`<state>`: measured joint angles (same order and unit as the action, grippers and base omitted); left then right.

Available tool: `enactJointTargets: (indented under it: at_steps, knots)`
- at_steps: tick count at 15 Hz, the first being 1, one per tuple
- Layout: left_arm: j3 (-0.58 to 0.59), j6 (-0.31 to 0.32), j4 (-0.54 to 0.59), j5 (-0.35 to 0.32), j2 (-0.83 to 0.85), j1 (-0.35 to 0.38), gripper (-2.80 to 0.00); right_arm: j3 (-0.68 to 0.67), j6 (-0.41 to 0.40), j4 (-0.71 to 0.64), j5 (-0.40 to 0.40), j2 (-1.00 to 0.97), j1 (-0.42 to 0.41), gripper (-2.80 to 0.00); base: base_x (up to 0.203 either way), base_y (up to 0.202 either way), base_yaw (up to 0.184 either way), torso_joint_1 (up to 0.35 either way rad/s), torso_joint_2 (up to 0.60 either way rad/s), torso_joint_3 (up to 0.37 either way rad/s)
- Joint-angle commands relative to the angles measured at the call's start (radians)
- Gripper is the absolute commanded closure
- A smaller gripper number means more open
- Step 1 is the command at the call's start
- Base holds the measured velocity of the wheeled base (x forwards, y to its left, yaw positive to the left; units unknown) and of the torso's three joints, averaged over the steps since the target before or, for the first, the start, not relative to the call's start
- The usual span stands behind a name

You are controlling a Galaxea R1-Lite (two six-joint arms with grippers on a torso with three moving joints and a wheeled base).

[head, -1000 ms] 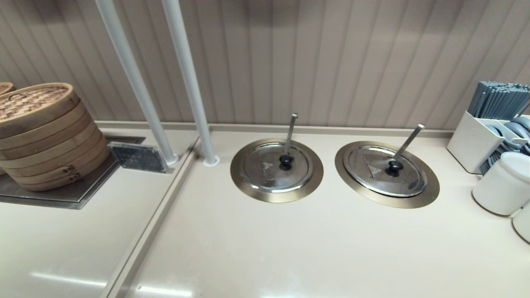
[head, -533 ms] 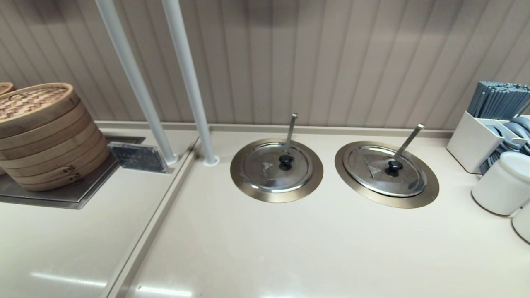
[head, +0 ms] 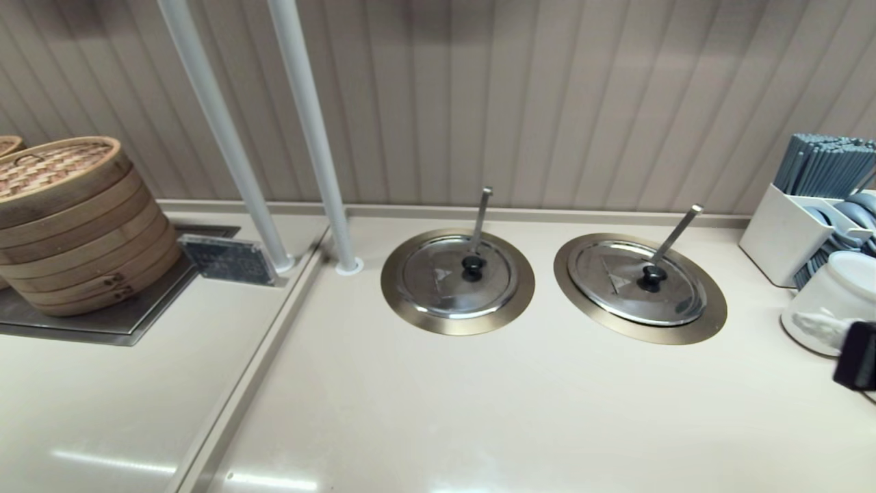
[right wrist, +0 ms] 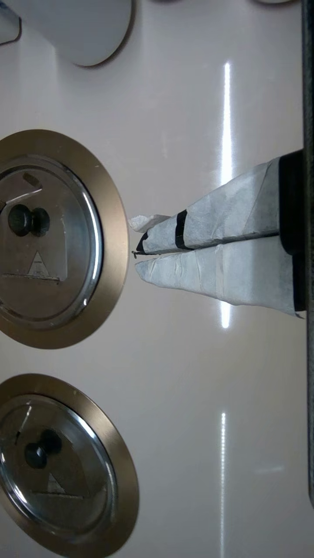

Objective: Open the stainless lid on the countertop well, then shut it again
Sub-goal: Open the lid

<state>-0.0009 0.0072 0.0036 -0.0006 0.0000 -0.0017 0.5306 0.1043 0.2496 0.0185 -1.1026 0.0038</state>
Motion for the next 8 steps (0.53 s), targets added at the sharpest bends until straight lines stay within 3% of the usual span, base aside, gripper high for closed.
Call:
enactJointTargets:
  at_steps: [1,4,7,8]
  knots:
    - [0.0,0.0,0.001,0.001,0.0,0.0,0.0,0.08,0.002,0.261,0.028,-0.434,-0.01,0.0,0.0,0.0,0.0,0.0,0.0,0.0]
    - [0.001,0.0,-0.001,0.001,0.0,0.0,0.0,0.285,-0.001,0.445,0.063,-0.64,-0.016,0.0,0.0,0.0,0.0,0.0,0.0,0.0]
    - [0.001,0.0,0.0,0.001,0.0,0.0,0.0,0.411,-0.011,0.49,0.073,-0.755,-0.023,0.0,0.0,0.0,0.0,0.0,0.0,0.0]
    - [-0.001,0.0,0.001,0.001,0.0,0.0,0.0,0.437,-0.049,0.498,0.074,-0.787,-0.024,0.0,0.0,0.0,0.0,0.0,0.0,0.0]
